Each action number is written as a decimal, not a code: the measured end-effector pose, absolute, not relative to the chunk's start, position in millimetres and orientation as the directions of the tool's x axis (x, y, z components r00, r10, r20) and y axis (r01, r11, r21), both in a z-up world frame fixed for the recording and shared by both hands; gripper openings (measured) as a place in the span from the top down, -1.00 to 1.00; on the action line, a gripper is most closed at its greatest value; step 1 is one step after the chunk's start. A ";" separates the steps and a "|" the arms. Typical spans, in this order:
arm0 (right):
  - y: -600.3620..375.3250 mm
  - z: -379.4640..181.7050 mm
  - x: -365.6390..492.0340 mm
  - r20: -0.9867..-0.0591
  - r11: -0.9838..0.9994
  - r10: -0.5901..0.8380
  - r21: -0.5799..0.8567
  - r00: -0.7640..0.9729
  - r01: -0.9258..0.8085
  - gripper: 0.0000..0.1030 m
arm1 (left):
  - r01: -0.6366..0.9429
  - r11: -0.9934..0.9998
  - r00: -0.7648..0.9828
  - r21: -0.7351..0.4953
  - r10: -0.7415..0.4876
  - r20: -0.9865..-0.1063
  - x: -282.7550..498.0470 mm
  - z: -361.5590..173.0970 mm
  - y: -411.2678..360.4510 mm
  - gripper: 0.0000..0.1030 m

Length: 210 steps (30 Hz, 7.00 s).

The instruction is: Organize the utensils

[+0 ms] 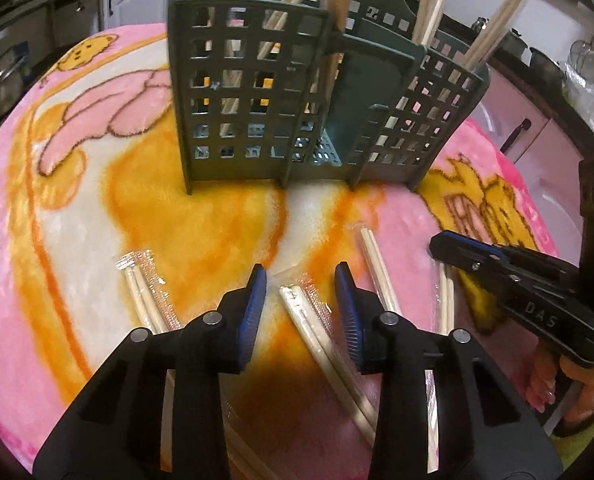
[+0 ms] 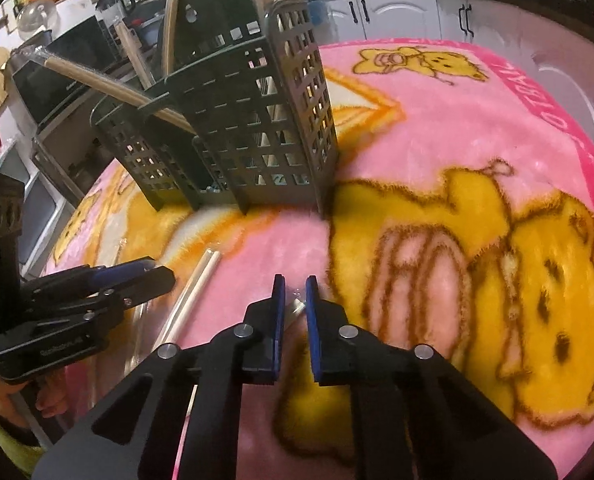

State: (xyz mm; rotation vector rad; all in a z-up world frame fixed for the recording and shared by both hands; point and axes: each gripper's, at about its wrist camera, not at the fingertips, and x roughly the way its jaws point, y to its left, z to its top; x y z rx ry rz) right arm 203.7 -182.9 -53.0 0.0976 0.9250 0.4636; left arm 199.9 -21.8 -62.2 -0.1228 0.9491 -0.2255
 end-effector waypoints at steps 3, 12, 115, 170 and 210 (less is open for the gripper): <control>-188.2 -52.1 203.3 -0.736 0.894 0.438 0.298 0.516 -0.334 0.86 | 0.149 0.975 0.570 -0.164 -0.220 -0.791 200.5 -62.5 -25.9 0.60; -202.4 -47.4 200.1 -0.713 0.897 0.441 0.321 0.545 -0.305 0.96 | 0.156 0.973 0.585 -0.170 -0.229 -0.778 201.6 -61.2 -19.2 0.90; -163.4 239.7 159.4 -0.188 0.846 0.530 0.049 0.827 -0.531 0.98 | 0.316 0.942 0.915 -0.113 -0.334 -0.227 186.1 227.1 -32.0 1.00; -175.7 138.5 259.9 -0.411 0.891 0.454 0.190 0.790 -0.413 0.96 | 0.251 0.951 0.872 -0.181 -0.303 -0.384 249.4 129.7 -23.1 1.00; -200.6 111.6 173.6 -0.470 0.906 0.410 0.112 0.782 -0.408 -0.24 | 0.217 0.963 0.855 -0.160 -0.267 -0.445 165.3 109.5 -2.9 -0.79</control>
